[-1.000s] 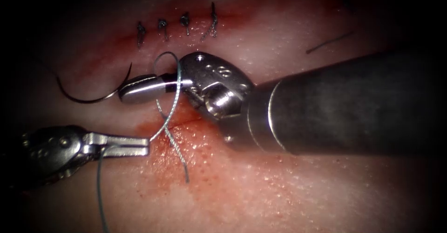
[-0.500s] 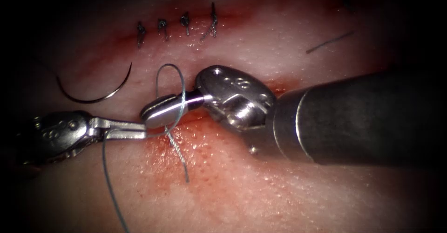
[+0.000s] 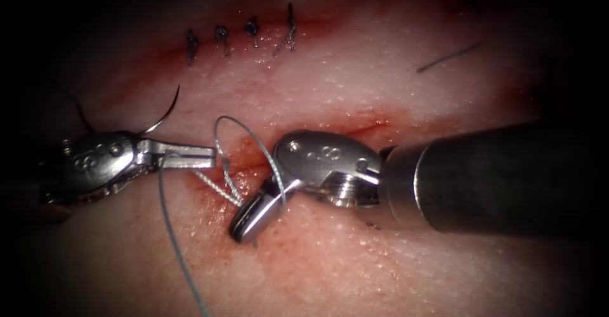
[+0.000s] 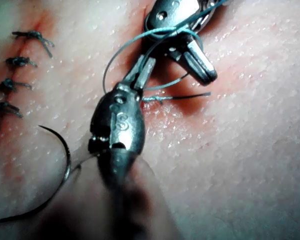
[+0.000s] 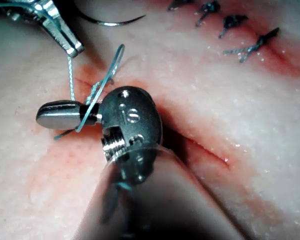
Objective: Wound Closure
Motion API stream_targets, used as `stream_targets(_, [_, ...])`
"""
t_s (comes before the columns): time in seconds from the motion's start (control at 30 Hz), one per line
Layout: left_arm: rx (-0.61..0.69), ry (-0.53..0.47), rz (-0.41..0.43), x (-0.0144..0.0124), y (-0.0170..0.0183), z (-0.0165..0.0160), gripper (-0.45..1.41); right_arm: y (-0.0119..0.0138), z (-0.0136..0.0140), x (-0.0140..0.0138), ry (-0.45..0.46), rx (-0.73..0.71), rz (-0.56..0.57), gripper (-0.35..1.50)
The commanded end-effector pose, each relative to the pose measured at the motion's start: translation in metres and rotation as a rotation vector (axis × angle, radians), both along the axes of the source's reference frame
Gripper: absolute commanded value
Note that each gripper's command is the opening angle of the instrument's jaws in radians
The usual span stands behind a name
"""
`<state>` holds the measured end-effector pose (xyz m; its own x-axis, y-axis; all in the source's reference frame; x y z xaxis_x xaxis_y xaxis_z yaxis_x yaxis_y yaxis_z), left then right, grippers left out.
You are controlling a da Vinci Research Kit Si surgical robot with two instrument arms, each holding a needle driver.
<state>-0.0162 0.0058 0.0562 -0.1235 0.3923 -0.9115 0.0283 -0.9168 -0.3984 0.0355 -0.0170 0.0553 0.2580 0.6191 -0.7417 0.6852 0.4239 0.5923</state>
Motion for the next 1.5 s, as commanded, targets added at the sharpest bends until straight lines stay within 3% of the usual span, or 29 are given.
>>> stream_targets(0.03, [0.001,-0.002,0.002,-0.0005,-0.0004,0.0005,-0.45,-0.0003,0.0006,0.0006,0.007,-0.009,-0.013,0.32])
stream_targets(0.2, [-0.004,-0.003,0.003,-0.0004,-0.0005,0.0004,-0.45,-0.0007,0.0005,0.001,-0.011,-0.124,-0.081,1.1])
stream_targets(0.23, [-0.004,-0.002,0.003,-0.0004,-0.0005,0.0004,-0.45,-0.0008,0.0005,0.0011,-0.011,-0.139,-0.082,1.18])
stream_targets(0.47, [-0.007,-0.002,0.001,-0.0004,-0.0008,0.0006,-0.45,-0.0033,0.002,0.0022,-0.049,-0.284,-0.104,1.21])
stream_targets(0.77, [-0.007,-0.003,0.003,-0.0004,-0.0009,0.0005,-0.45,-0.0029,0.0028,0.0029,-0.07,-0.413,-0.077,1.15])
stream_targets(0.8, [-0.007,-0.003,0.003,-0.0004,-0.001,0.0005,-0.45,-0.0027,0.0029,0.003,-0.068,-0.451,-0.076,1.1])
stream_targets(0.83, [-0.007,-0.004,0.006,-0.0004,-0.001,0.0005,-0.45,-0.0024,0.003,0.003,-0.047,-0.488,-0.074,0.91])
stream_targets(0.87, [-0.007,-0.004,0.006,-0.0004,-0.001,0.0005,-0.45,-0.0024,0.003,0.003,-0.047,-0.488,-0.074,0.91])
stream_targets(0.9, [-0.007,-0.004,0.006,-0.0004,-0.0011,0.0005,-0.45,-0.0024,0.0031,0.003,-0.044,-0.503,-0.073,0.79])
stream_targets(1.0, [-0.007,-0.005,0.008,-0.0004,-0.0011,0.0005,-0.45,-0.0024,0.0036,0.0028,-0.036,-0.535,-0.154,-0.35])
stream_targets(1.13, [-0.007,-0.005,0.008,-0.0004,-0.0012,0.0004,-0.45,-0.0024,0.0037,0.003,-0.017,-0.535,-0.181,-0.35])
stream_targets(1.5, [-0.015,-0.011,0.065,-0.0008,-0.0045,-0.0019,-0.45,-0.0002,0.0027,0.0023,-0.003,-0.446,0.0,-0.35])
